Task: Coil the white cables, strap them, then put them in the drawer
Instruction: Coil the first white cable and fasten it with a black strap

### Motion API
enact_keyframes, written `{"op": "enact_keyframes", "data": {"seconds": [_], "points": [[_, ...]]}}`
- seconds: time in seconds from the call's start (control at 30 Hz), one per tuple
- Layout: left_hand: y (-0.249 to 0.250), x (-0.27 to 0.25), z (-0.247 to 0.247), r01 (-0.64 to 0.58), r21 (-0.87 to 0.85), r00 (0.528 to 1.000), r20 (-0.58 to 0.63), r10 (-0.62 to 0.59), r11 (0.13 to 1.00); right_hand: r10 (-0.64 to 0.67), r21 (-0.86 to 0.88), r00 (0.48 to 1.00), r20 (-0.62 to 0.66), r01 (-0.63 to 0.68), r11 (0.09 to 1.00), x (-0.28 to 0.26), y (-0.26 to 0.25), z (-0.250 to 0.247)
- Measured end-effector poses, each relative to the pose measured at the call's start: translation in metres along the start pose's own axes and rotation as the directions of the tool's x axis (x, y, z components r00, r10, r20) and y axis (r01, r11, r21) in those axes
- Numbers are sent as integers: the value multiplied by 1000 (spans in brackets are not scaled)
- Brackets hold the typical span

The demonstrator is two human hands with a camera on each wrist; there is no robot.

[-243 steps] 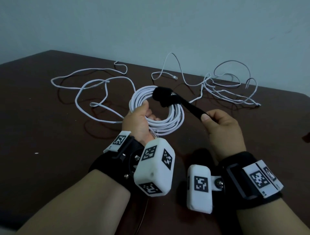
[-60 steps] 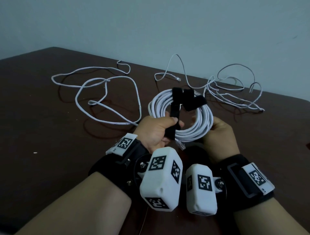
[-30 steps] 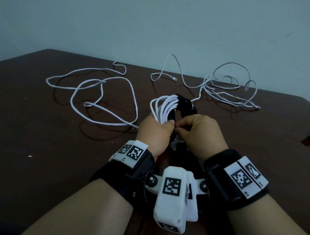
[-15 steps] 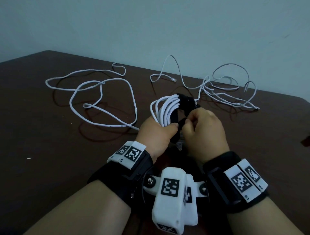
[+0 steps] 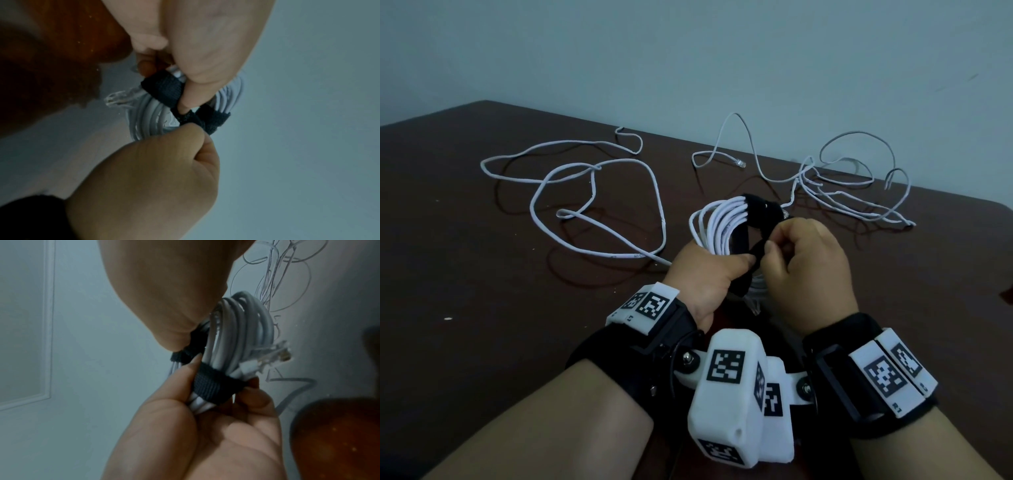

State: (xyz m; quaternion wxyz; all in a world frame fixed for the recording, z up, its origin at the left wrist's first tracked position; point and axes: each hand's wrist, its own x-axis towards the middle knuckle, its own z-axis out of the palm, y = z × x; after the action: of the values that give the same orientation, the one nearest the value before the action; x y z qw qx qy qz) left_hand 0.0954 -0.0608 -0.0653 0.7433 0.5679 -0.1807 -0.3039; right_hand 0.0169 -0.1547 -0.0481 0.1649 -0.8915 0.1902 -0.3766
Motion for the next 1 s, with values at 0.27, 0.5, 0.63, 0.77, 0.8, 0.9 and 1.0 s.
{"op": "enact_keyframes", "data": {"seconds": [0.27, 0.5, 0.63, 0.77, 0.8, 0.9, 1.0], "points": [[8, -1, -8, 207, 25, 978, 30, -208, 978, -21, -41, 994, 106, 25, 999, -1, -1, 3], [3, 1, -2, 144, -39, 981, -127, -148, 989, 71, 108, 995, 69, -78, 991, 3, 11, -1], [1, 2, 0, 127, -10, 982, -139, -127, 992, 118, 28, 989, 91, -121, 992, 6, 13, 0], [-1, 1, 3, 120, 1, 985, -126, -119, 993, 155, -50, 984, 92, -151, 987, 6, 6, 0], [-2, 1, 3, 122, 1, 985, -121, -121, 992, 163, -72, 982, 97, -157, 985, 6, 4, 1], [-3, -1, 5, 141, -23, 986, -86, -143, 990, 193, -128, 977, 88, -182, 975, 5, 3, 4], [-2, -2, 5, 158, -36, 985, -64, -160, 987, 231, -159, 968, 95, -215, 964, 6, 3, 4]]}}
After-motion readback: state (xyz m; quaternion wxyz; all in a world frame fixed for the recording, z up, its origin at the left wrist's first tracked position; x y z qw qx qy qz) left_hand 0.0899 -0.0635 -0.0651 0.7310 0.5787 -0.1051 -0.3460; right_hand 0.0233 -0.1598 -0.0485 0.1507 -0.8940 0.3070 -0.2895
